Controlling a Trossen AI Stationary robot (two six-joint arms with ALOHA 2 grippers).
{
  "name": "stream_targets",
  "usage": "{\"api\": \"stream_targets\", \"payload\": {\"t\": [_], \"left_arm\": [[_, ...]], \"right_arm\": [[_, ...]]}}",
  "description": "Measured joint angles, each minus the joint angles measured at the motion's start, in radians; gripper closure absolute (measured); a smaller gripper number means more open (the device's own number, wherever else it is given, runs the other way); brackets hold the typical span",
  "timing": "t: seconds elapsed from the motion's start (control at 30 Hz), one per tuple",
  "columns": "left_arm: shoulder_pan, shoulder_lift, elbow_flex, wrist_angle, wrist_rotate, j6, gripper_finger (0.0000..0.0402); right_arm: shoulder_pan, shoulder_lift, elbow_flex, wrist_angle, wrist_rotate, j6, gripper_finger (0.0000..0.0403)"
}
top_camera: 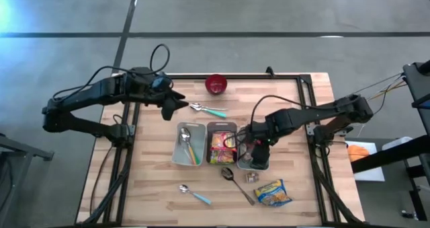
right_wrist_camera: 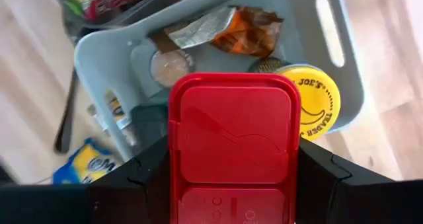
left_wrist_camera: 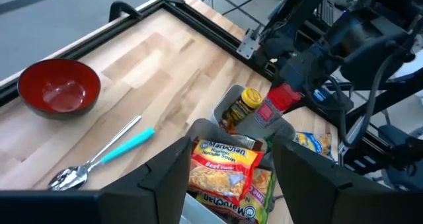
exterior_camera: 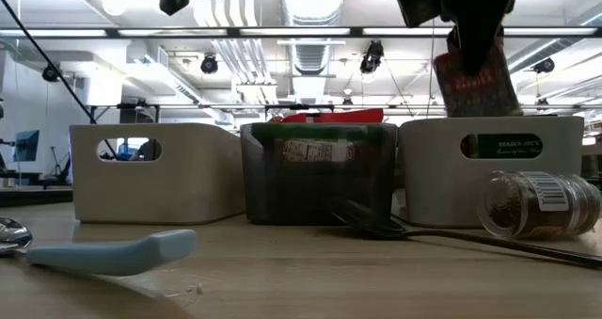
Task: Pick & Place Food Item
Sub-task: Put the red seasoning can into the right gray bin
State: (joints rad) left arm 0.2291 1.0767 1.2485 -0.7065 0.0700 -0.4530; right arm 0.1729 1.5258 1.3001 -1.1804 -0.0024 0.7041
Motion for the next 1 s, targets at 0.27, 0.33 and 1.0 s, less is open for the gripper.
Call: {"api": "stream_targets", "payload": {"t": [0.27, 0.33, 1.0], "left_arm": [[0.000, 0.000, -0.011, -0.001, 0.000, -0.027, 0.0188], [0.000, 0.000, -0.011, -0.001, 0.000, -0.027, 0.0188], [0.000, 0.000, -0.011, -0.002, 0.001, -0.045, 0.0189]], "right_arm": [[0.021, -0.001, -0.079, 0.103, 0.017, 0.064, 0.0193], [0.024, 0.002, -0.092, 0.126, 0.016, 0.076, 0.0193], [0.028, 0.014, -0.200, 0.247, 0.085, 0.092, 0.0193]]}}
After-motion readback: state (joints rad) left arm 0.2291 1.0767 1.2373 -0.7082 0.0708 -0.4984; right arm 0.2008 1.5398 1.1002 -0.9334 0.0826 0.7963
